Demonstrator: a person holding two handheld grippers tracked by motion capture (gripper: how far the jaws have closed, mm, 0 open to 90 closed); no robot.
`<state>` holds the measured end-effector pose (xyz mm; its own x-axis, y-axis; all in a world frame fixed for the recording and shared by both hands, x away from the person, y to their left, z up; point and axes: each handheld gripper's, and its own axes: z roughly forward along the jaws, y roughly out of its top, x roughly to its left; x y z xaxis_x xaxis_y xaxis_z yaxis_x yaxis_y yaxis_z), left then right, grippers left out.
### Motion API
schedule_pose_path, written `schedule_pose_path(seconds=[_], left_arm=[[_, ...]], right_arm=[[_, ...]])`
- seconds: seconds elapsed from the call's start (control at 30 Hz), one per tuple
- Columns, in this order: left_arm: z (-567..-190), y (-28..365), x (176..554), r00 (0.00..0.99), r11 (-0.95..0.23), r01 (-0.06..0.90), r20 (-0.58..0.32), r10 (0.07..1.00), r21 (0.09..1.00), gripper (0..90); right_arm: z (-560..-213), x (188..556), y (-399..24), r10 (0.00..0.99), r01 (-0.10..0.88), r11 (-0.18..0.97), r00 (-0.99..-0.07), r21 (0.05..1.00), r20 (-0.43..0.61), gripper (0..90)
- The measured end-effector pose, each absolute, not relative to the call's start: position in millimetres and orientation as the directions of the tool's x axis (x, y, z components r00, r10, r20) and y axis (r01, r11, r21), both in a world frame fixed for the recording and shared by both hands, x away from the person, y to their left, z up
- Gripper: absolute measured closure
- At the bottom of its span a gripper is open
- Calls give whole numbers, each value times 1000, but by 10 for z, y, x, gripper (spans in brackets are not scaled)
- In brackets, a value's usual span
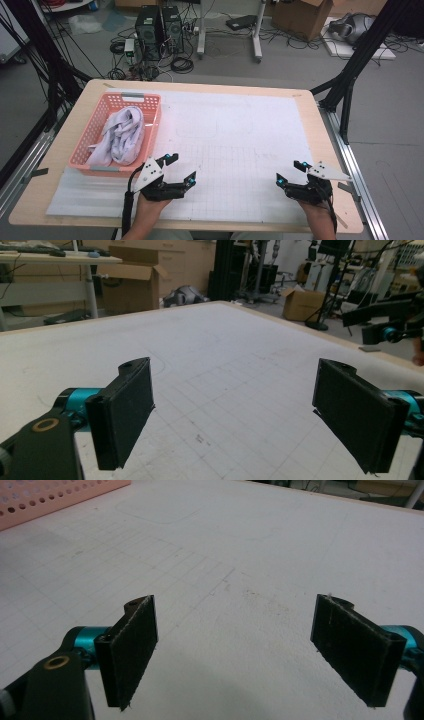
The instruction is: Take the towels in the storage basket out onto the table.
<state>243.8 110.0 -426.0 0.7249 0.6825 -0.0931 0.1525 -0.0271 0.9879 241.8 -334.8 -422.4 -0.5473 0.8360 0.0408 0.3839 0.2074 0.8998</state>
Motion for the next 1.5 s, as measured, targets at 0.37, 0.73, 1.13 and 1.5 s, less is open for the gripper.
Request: schedule_pose_path(seconds=[0.37, 0.73, 1.13, 1.5], left_arm=[[-4106, 1181, 2473, 719, -1, 165, -120, 685, 986, 169], [-3872, 1288, 2513, 708, 23, 148, -122, 695, 989, 174], [-3626, 1377, 2625, 719, -7, 133, -92, 688, 991, 196], [-3435, 1615, 2786, 691, -34, 143, -75, 719, 989, 191]], right_arm=[[-4220, 2400, -3333, 838, 385, 210, -545, 899, 37, 177], [-4220, 2413, -3326, 837, 386, 220, -546, 896, 30, 178], [-4209, 2400, -3301, 832, 386, 224, -554, 895, 31, 178], [-4195, 2365, -3326, 837, 390, 213, -545, 896, 38, 178]])
